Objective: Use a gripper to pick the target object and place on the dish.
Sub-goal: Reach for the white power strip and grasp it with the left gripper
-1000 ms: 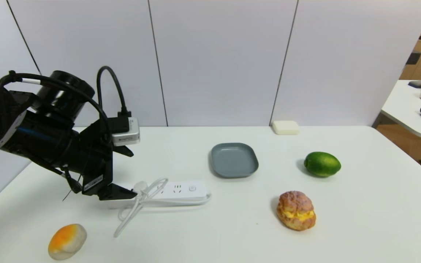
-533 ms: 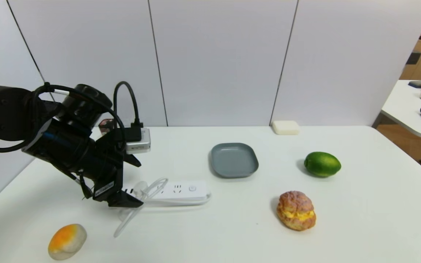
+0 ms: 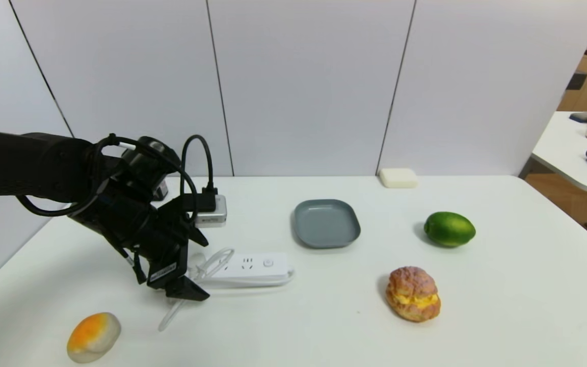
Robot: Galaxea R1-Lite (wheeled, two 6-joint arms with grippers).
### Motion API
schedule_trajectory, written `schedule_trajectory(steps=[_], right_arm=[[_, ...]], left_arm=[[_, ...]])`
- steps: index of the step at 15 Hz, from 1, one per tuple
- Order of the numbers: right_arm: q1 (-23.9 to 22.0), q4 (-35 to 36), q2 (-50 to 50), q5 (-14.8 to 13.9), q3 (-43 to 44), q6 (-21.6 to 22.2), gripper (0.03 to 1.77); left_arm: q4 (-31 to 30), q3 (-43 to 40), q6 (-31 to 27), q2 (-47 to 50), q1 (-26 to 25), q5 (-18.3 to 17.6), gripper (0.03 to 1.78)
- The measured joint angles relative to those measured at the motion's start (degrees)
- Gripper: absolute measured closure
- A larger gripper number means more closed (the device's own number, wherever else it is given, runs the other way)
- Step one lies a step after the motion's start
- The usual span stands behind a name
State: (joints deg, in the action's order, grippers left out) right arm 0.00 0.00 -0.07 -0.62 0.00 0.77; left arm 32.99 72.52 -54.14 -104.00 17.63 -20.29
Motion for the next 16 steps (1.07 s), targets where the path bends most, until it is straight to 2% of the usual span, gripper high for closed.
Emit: schedule_trajectory(steps=[13, 16], right_arm=[[0.0, 0.0, 0.0, 0.0, 0.0, 0.0, 0.09], [0.0, -0.02, 0.0, 0.0, 0.0, 0.05, 0.09]], left_arm=[[0.22, 1.38, -1.04, -5.6, 0.01, 0.0, 0.12], [2.38, 3.17, -1.56, -6.14, 0.04, 0.02, 0.12]])
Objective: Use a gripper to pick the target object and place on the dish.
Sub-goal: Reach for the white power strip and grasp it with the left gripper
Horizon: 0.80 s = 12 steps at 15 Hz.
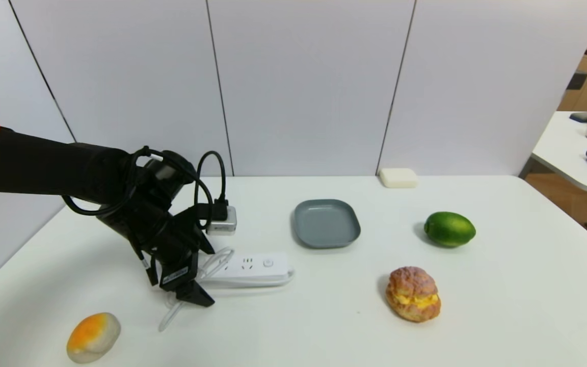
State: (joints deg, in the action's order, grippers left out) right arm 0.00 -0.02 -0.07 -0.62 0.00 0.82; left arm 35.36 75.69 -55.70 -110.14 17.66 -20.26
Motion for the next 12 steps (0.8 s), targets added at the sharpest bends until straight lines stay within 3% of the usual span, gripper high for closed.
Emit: schedule_trajectory(steps=[12], right_arm=[[0.0, 0.02, 0.0, 0.02, 0.0, 0.0, 0.09]], left_arm=[[1.89, 2.43, -3.12, -2.12, -0.15, 1.27, 0.12]])
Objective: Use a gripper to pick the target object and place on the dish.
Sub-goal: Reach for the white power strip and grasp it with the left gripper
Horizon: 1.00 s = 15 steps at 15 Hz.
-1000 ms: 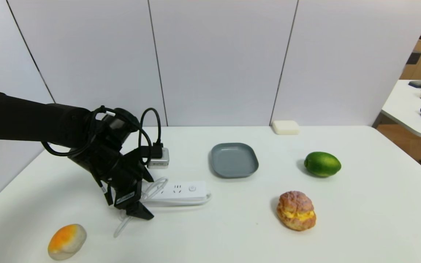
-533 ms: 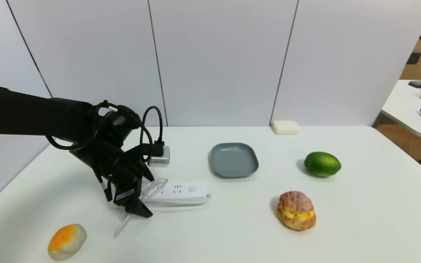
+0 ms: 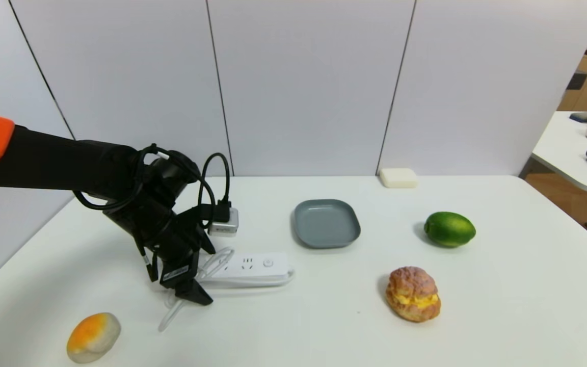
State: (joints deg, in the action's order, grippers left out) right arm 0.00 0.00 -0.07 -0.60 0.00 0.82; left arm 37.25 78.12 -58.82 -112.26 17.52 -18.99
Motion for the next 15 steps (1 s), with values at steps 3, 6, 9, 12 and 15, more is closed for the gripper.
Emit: schedule_trajectory(steps=[3, 6, 9, 12, 15], right_arm=[[0.0, 0.0, 0.0, 0.0, 0.0, 0.0, 0.09], [0.0, 0.0, 0.0, -0.02, 0.0, 0.0, 0.09], [0.0, 0.0, 0.0, -0.02, 0.0, 0.0, 0.09], [0.0, 0.0, 0.0, -0.02, 0.0, -0.02, 0.09], [0.0, 0.0, 0.0, -0.02, 0.0, -0.02, 0.09]], left_arm=[[-0.02, 0.05, 0.0, -0.28, -0.02, 0.0, 0.12], [0.0, 0.05, 0.02, -0.44, -0.02, -0.02, 0.12], [0.0, 0.02, 0.06, -0.44, -0.02, -0.02, 0.26], [1.58, 0.02, 0.39, -0.35, -0.1, 0.0, 0.71], [2.66, 0.02, 0.41, -0.17, -0.1, -0.05, 0.82]])
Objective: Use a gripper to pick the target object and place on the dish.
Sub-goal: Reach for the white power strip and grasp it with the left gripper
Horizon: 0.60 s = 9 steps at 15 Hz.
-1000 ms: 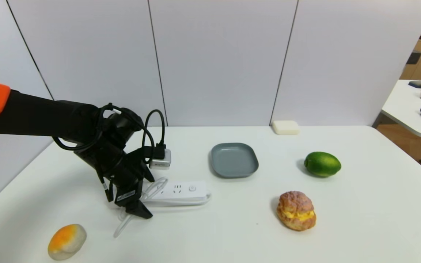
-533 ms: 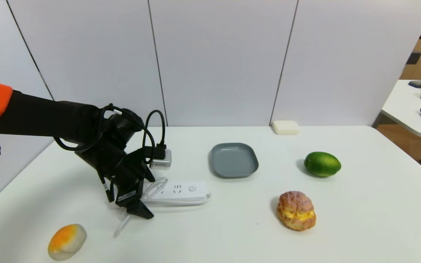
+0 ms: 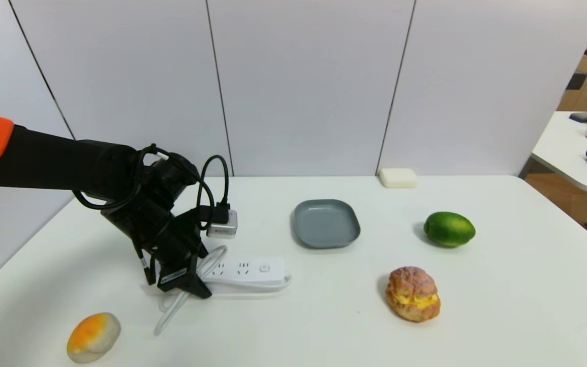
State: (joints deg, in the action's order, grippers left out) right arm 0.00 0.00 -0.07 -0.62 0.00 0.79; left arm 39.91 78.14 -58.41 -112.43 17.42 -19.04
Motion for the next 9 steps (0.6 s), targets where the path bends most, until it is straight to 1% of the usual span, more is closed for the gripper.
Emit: schedule_trajectory(steps=[9], right_arm=[[0.0, 0.0, 0.0, 0.02, 0.0, 0.0, 0.09]], left_arm=[[0.13, -0.02, 0.28, 1.39, -0.04, 0.05, 0.9]])
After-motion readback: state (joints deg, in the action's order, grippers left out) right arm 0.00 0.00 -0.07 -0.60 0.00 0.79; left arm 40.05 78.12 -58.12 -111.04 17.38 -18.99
